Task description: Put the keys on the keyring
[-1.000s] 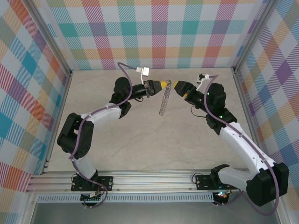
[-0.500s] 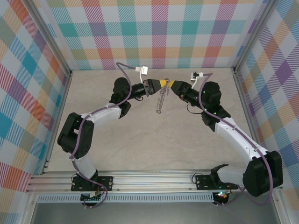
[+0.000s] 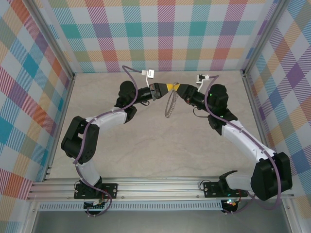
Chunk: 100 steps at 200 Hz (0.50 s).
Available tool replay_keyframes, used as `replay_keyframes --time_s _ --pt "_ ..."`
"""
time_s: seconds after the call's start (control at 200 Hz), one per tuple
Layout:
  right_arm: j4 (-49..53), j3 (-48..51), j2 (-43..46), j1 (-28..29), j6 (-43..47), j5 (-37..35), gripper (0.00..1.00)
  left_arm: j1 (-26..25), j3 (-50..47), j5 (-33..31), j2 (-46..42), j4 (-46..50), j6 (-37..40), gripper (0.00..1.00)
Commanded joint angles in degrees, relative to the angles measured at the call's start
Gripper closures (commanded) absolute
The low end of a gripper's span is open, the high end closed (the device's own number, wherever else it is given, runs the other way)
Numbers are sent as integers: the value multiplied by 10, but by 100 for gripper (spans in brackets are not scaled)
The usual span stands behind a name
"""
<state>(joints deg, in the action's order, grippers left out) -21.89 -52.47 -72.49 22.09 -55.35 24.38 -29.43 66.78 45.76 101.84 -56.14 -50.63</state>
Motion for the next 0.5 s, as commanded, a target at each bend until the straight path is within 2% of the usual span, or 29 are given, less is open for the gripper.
replay_keyframes --time_s 0.0,0.495 --pt "-38 -9 -5 -4 -8 16 63 5 1 -1 2 -47 -7 100" --pt "-42 -16 -12 -4 -6 20 75 4 2 1 4 -51 -10 100"
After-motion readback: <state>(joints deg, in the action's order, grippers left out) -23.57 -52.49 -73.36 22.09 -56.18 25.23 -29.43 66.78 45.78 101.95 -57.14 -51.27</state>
